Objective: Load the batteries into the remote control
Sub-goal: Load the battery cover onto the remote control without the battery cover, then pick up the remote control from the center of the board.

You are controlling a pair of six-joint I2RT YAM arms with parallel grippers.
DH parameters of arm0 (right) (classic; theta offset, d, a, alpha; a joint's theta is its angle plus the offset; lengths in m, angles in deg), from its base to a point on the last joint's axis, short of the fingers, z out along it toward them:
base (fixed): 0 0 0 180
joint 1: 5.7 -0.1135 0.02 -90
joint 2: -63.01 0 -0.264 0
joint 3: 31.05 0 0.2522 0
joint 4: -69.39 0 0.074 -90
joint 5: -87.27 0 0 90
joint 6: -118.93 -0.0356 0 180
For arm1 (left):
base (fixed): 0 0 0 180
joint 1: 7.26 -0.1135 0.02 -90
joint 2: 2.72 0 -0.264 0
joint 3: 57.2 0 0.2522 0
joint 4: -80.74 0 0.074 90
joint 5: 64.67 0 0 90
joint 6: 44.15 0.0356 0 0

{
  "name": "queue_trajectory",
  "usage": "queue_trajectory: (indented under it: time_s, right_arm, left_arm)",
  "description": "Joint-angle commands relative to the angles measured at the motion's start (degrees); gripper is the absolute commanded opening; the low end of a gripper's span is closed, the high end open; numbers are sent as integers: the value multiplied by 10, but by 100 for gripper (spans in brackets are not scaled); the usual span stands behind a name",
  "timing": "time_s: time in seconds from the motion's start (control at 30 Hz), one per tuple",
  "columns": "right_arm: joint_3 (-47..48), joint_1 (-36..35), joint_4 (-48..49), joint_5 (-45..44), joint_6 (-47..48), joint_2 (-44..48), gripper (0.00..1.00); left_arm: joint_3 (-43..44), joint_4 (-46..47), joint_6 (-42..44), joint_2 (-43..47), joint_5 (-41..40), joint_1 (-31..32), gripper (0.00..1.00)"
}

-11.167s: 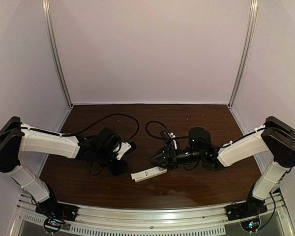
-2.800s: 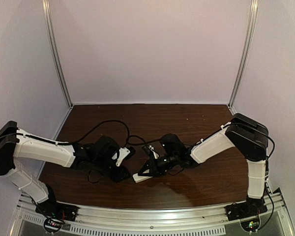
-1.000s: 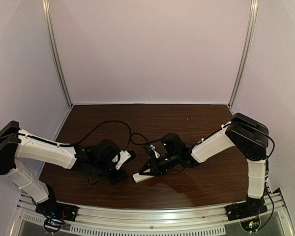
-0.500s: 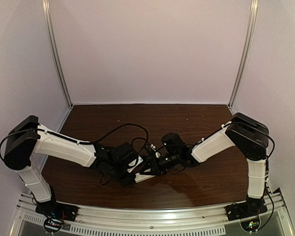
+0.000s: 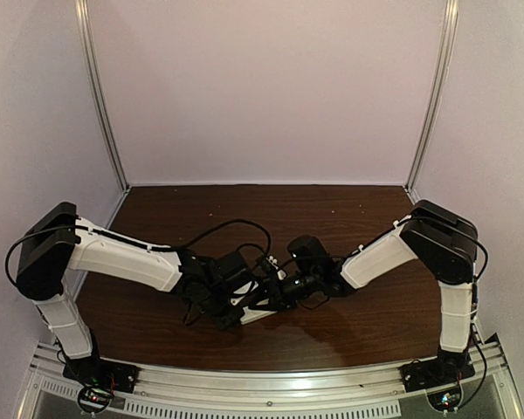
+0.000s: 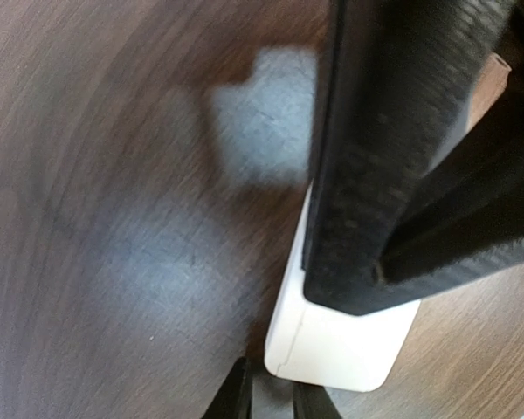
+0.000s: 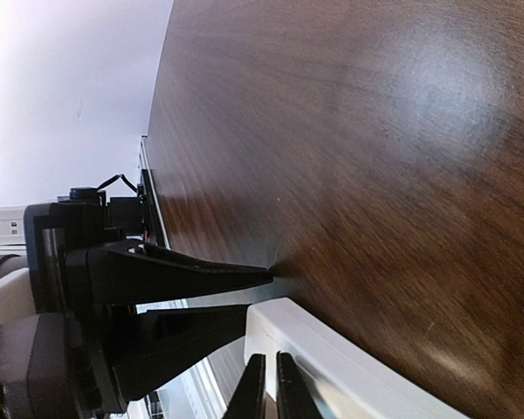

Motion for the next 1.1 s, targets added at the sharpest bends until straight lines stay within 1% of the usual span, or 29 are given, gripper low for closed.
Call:
queue_trajectory:
  time_s: [0.0,0.13,0.23,0.37,0.43,0.47,0.53,0.6,0.63,0.67,0.73,0.83,0.93,0.97,1.07]
  right_arm:
    - [-20,12,-37,-10,8,2,9]
    - [-18,26,-4,-4,-3,31,13]
    - [-3,35,0,3,3,55,21]
    - [26,42,-16,-3,26,92,40]
    - [39,46,-37,-14,40,111,49]
    - [43,51,-49,-20,48,121,55]
    - [41,64,-63,-31,61,143,68]
    - [35,82,-83,-49,83,168,84]
    - [31,94,-96,-58,95,183,98]
    - [26,104,-108,-68,109,198,99]
    - [14,125,-134,-88,135,232,100]
    - [-14,158,-147,-123,161,301,100]
    - [-32,206,-181,-176,148,356,100]
    - [-41,228,-180,-171,144,371,100]
    - [-99,292,-108,-108,106,417,100]
  left_arm:
    - [-17,60,-8,-6,1,2,22]
    - [-64,96,-6,55,14,-7,34]
    - [-90,111,6,111,14,-14,47]
    - [-109,132,23,168,23,-26,72]
    - [-116,146,31,193,33,-33,89]
    - [-118,150,37,204,41,-36,96]
    - [-118,168,44,223,44,-41,98]
    - [-102,168,48,226,40,-40,97]
    - [-90,164,56,219,45,-40,97]
    - [-73,156,67,208,54,-40,98]
    - [-33,128,100,170,99,-41,97]
    - [23,96,137,101,140,-41,98]
    - [63,82,162,49,155,-41,96]
    - [79,74,168,32,159,-40,94]
    - [128,53,178,-21,165,-40,87]
